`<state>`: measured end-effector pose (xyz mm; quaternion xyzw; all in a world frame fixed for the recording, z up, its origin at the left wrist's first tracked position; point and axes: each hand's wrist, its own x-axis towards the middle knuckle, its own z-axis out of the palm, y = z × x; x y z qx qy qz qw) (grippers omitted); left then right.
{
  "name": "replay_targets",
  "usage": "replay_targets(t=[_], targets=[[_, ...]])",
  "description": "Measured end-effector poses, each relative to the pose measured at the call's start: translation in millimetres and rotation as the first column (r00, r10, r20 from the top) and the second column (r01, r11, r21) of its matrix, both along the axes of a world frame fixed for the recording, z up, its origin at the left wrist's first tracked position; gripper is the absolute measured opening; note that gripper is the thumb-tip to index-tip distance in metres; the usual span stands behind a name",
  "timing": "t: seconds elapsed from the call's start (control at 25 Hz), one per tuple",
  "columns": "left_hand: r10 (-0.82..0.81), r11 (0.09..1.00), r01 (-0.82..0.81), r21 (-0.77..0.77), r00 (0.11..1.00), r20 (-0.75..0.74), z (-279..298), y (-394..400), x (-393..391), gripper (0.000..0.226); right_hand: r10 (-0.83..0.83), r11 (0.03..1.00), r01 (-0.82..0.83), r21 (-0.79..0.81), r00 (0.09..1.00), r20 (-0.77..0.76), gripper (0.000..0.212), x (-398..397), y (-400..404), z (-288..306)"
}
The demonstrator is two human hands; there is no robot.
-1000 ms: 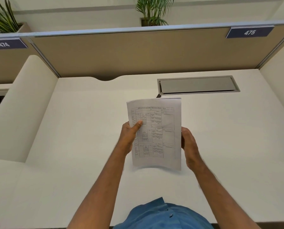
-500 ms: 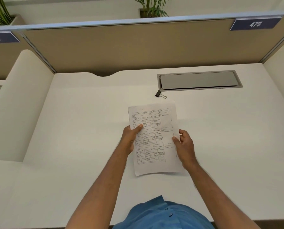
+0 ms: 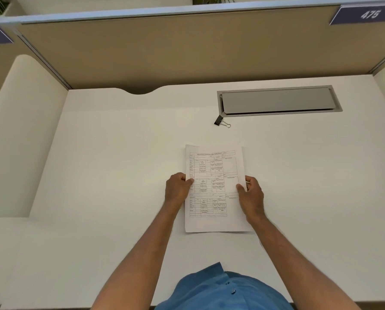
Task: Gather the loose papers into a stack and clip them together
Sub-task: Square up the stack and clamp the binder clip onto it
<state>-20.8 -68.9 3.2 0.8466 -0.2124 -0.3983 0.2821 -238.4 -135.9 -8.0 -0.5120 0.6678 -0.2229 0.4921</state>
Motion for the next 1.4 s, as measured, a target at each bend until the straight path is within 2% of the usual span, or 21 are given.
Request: replay_targets(t=[0.12, 0.28, 0.48, 0.6, 0.68, 0.76, 0.88, 0.96, 1.2, 1.4], targets=[[-0.116, 0.989, 0.099, 0.108, 0.980, 0.164, 4, -5, -1, 0.040, 0.092, 0.993, -0.099, -0.059, 0.990, -0.111, 0.032, -2, -4, -2], [-0.205, 0.966, 0.169, 0.196, 0.962, 0.182, 5, -9, 0, 0.029, 0.157, 0.976, -0.191, -0.104, 0.951, -0.265, 0.028, -6, -9, -4], [-0.276, 0.939, 0.210, 0.271, 0.932, 0.237, 10, -11, -4, 0.037, 0.173, 0.968, -0.231, -0.102, 0.901, -0.397, 0.042, -6, -14, 3], [-0.369, 0.920, 0.260, 0.292, 0.825, 0.428, 16, -15, -11, 0.058, 0.177, 0.957, -0.254, -0.141, 0.896, -0.408, 0.044, 2, -24, 7], [-0.418, 0.906, 0.375, 0.198, 0.715, 0.560, 12, -24, -14, 0.065, 0.154, 0.943, -0.251, -0.220, 0.913, -0.378, 0.041, 14, -39, 10], [-0.423, 0.884, 0.451, 0.124, 0.660, 0.621, 6, -38, -13, 0.069, 0.159, 0.926, -0.255, -0.278, 0.932, -0.326, 0.039, 30, -58, 12], [-0.414, 0.883, 0.456, 0.110, 0.645, 0.642, -7, -63, -10, 0.074, 0.205, 0.889, -0.306, -0.340, 0.931, -0.301, 0.039, 58, -93, 13], [-0.417, 0.877, 0.463, 0.126, 0.605, 0.679, -17, -79, -5, 0.076, 0.245, 0.855, -0.358, -0.375, 0.917, -0.315, 0.041, 75, -115, 12], [-0.428, 0.878, 0.444, 0.181, 0.558, 0.711, -51, -108, 11, 0.079, 0.347, 0.761, -0.518, -0.391, 0.834, -0.429, 0.054, 118, -173, -10], [-0.462, 0.864, 0.454, 0.220, 0.537, 0.706, -67, -104, 13, 0.080, 0.372, 0.708, -0.593, -0.384, 0.776, -0.510, 0.052, 135, -194, -30]])
